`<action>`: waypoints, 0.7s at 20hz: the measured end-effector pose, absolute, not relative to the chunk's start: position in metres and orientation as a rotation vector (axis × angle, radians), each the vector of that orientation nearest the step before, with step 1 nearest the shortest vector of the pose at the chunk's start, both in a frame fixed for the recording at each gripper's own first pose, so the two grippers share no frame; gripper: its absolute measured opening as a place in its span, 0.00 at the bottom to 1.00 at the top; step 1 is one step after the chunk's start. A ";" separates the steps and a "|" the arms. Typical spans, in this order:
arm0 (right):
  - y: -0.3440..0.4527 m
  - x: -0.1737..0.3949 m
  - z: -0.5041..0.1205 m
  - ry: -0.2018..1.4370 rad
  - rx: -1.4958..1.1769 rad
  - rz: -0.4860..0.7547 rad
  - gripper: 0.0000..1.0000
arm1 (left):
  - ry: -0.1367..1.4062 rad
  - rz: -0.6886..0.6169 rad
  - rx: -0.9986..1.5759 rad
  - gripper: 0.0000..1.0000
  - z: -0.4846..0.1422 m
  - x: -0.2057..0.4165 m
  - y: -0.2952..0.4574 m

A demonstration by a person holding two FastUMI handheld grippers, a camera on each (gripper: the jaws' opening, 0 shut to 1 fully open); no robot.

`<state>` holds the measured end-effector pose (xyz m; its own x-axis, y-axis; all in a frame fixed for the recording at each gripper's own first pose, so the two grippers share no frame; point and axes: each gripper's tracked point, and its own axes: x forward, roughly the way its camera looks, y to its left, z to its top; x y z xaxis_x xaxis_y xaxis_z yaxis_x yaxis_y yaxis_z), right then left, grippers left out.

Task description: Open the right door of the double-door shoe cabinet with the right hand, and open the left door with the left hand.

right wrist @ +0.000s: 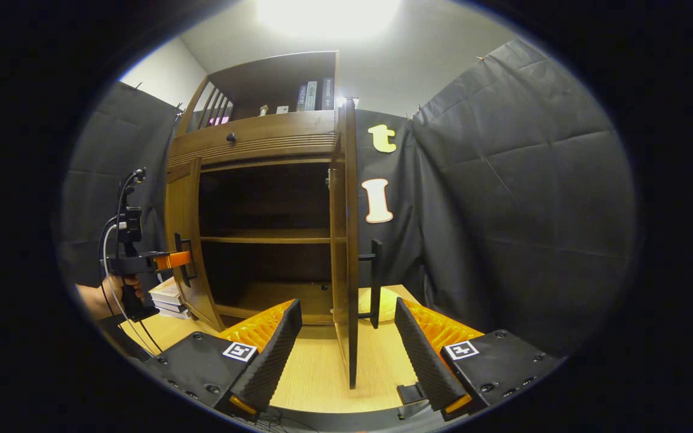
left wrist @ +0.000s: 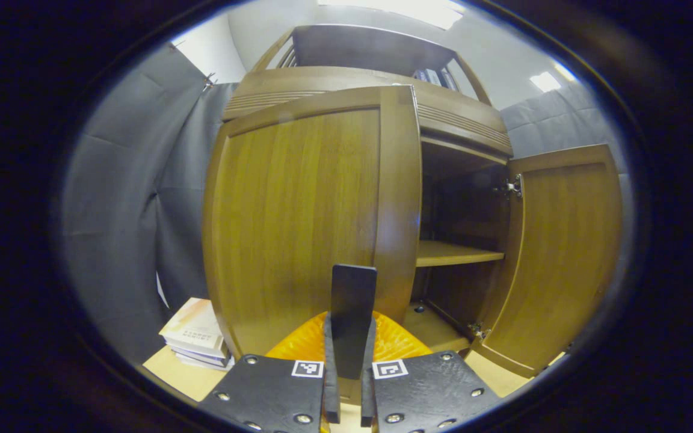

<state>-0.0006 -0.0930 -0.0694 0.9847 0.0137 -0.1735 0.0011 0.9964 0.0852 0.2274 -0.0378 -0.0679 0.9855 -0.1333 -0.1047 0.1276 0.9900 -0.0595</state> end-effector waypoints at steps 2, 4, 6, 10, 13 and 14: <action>-0.087 0.004 -0.069 0.177 0.089 0.020 0.97 | 0.109 -0.125 -0.056 0.15 -0.067 0.217 -0.030; -0.082 0.006 -0.067 0.169 0.098 0.032 0.98 | 0.113 -0.125 -0.054 0.17 -0.066 0.207 -0.021; -0.076 0.010 -0.068 0.166 0.103 0.042 0.97 | 0.120 -0.128 -0.055 0.17 -0.065 0.199 -0.014; -0.064 0.017 -0.072 0.174 0.120 0.069 0.97 | 0.128 -0.132 -0.046 0.17 -0.066 0.185 0.001; -0.054 0.022 -0.077 0.186 0.128 0.088 0.97 | 0.126 -0.126 -0.036 0.12 -0.064 0.178 0.009; -0.050 0.022 -0.079 0.189 0.128 0.096 0.97 | 0.125 -0.125 -0.031 0.17 -0.064 0.177 0.010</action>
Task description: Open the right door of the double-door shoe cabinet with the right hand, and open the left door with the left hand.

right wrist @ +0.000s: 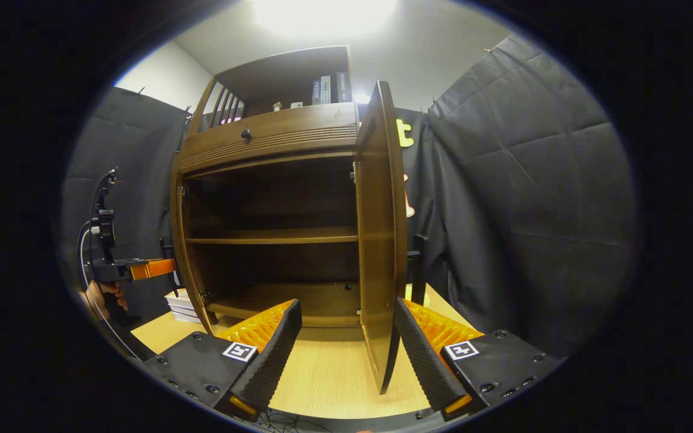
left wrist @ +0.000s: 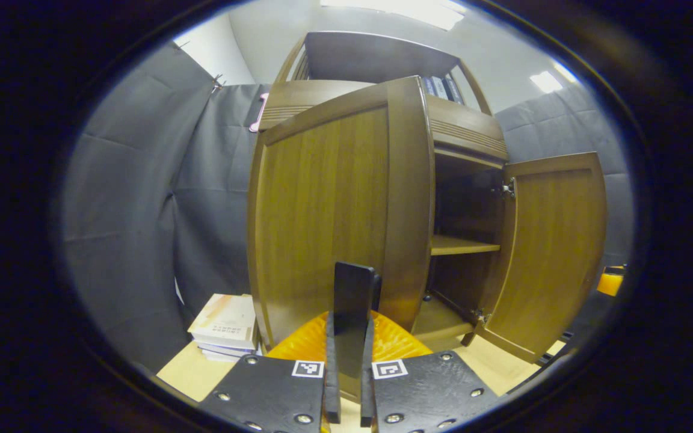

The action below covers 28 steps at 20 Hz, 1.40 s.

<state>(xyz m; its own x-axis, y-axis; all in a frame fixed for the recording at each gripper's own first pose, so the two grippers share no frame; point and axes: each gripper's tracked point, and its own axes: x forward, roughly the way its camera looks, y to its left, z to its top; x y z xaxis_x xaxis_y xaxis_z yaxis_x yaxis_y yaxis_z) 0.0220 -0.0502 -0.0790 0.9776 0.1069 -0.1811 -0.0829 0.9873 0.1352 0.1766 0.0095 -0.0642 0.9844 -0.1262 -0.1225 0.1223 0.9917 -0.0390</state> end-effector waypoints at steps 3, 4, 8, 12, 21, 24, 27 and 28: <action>-0.041 0.027 -0.079 0.193 0.120 0.114 0.97 | 0.124 -0.113 -0.028 0.14 -0.065 0.166 0.023; -0.037 0.028 -0.080 0.193 0.118 0.121 0.97 | 0.126 -0.110 -0.030 0.14 -0.065 0.163 0.027; -0.027 0.033 -0.079 0.191 0.105 0.145 0.97 | 0.133 -0.095 -0.025 0.14 -0.065 0.154 0.041; -0.019 0.039 -0.080 0.194 0.104 0.161 0.92 | 0.138 -0.058 -0.020 0.15 -0.063 0.142 0.061; 0.001 0.045 -0.077 0.186 0.075 0.220 0.98 | 0.126 0.060 0.026 0.13 -0.055 0.122 0.124; 0.007 0.046 -0.077 0.191 0.066 0.238 0.98 | 0.112 0.096 0.024 0.10 -0.050 0.116 0.145; 0.021 0.049 -0.073 0.185 0.066 0.251 1.00 | 0.101 0.120 0.037 0.09 -0.048 0.109 0.163; 0.024 0.051 -0.071 0.183 0.067 0.252 1.00 | 0.104 0.129 0.040 0.09 -0.049 0.107 0.169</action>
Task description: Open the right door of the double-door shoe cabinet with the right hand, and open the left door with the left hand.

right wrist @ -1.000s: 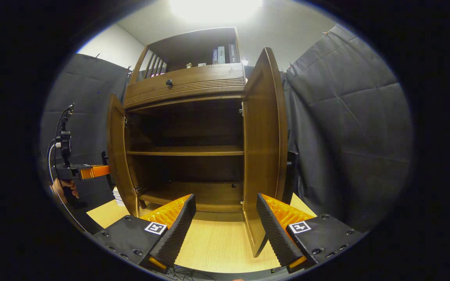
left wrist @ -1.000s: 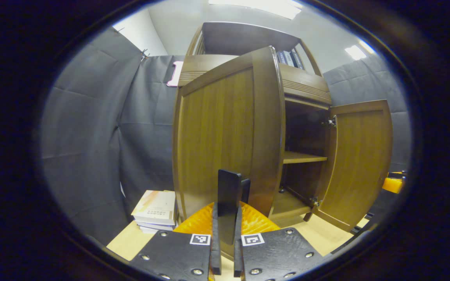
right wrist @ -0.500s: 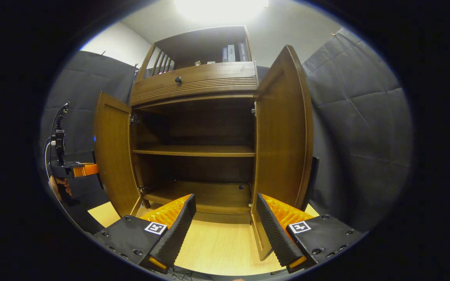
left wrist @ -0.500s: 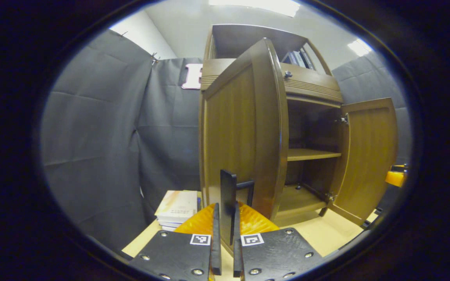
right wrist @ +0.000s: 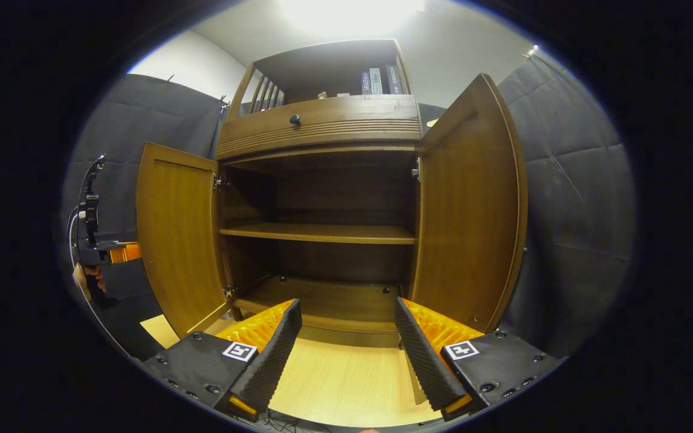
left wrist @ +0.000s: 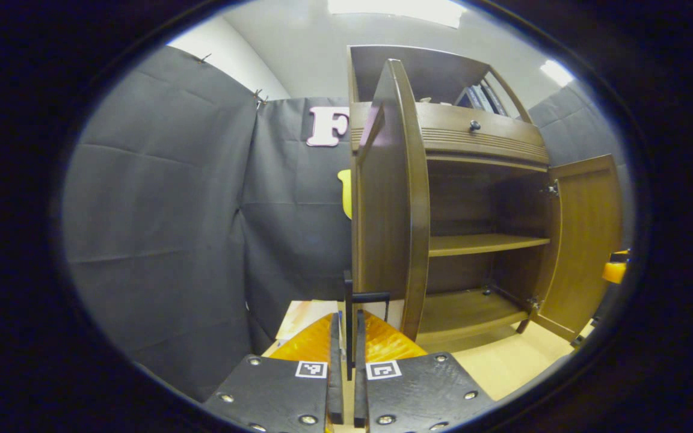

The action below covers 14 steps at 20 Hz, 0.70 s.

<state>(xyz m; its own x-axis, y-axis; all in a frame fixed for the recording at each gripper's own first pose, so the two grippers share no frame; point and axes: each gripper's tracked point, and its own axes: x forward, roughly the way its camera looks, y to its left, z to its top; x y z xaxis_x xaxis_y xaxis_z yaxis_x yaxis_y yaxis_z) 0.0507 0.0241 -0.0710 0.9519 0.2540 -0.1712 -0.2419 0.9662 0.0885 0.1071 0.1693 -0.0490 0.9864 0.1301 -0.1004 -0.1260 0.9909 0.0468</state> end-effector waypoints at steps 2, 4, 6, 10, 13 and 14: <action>0.032 0.052 -0.067 0.174 0.067 0.252 1.00 | 0.107 0.147 0.035 0.08 -0.051 0.103 0.182; 0.038 0.051 -0.064 0.166 0.068 0.250 0.97 | 0.105 0.168 0.033 0.10 -0.052 0.096 0.197; 0.045 0.051 -0.060 0.161 0.071 0.244 0.97 | 0.099 0.188 0.034 0.10 -0.053 0.091 0.212; 0.055 0.047 -0.056 0.142 0.054 0.218 0.93 | 0.091 0.170 0.024 0.10 -0.051 0.084 0.235; 0.059 0.043 -0.049 0.124 0.029 0.197 0.98 | 0.077 0.148 0.052 0.08 -0.046 0.081 0.241; 0.058 0.040 -0.047 0.114 0.022 0.190 0.95 | 0.071 0.143 0.054 0.10 -0.042 0.078 0.239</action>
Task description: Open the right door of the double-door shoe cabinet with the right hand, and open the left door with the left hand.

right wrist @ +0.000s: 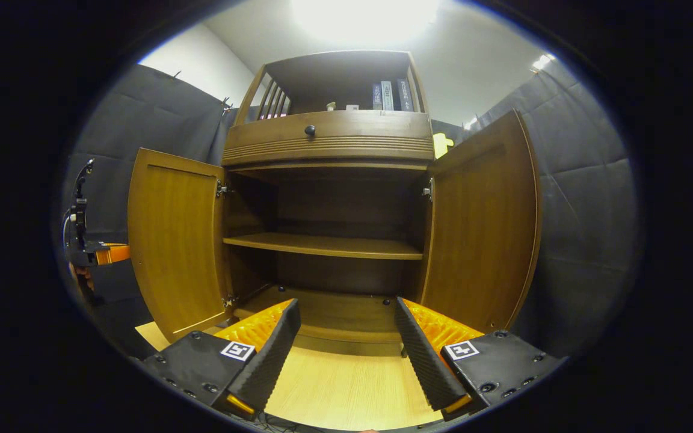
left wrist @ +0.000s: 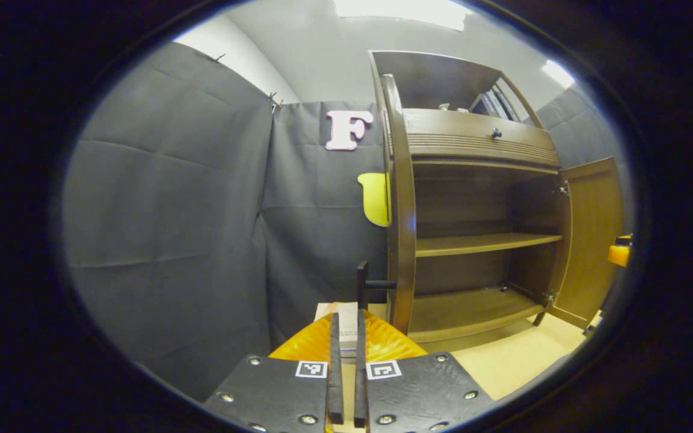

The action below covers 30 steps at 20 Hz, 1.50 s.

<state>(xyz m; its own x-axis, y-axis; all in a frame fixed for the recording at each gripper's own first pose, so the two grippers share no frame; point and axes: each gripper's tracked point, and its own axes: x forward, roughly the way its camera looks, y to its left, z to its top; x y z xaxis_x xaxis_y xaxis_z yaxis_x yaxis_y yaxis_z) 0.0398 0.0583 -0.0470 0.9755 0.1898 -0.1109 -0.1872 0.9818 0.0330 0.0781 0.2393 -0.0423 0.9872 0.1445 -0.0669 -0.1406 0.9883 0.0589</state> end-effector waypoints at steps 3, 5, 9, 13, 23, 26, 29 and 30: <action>0.051 0.026 -0.031 0.065 0.010 0.157 0.97 | 0.053 0.138 0.036 0.10 -0.028 0.059 0.229; 0.053 0.015 -0.022 0.033 -0.009 0.146 0.96 | 0.032 0.140 0.031 0.10 -0.017 0.043 0.220; 0.041 -0.004 -0.014 0.016 0.009 0.161 0.97 | 0.012 0.149 0.028 0.09 0.000 0.010 0.197; 0.019 -0.026 -0.019 0.031 0.056 0.140 0.99 | 0.007 0.129 0.055 0.08 0.009 -0.016 0.164; -0.023 -0.060 -0.014 0.032 0.102 0.086 0.96 | -0.010 0.090 0.085 0.10 0.021 -0.070 0.119; -0.025 -0.066 -0.014 0.031 0.114 0.087 0.96 | -0.013 0.094 0.094 0.10 0.021 -0.077 0.114; -0.019 -0.068 -0.015 0.032 0.125 0.104 0.99 | 0.000 0.106 0.104 0.27 0.019 -0.083 0.116; -0.018 -0.068 -0.014 0.031 0.129 0.108 0.96 | -0.003 0.119 0.107 0.36 0.020 -0.084 0.117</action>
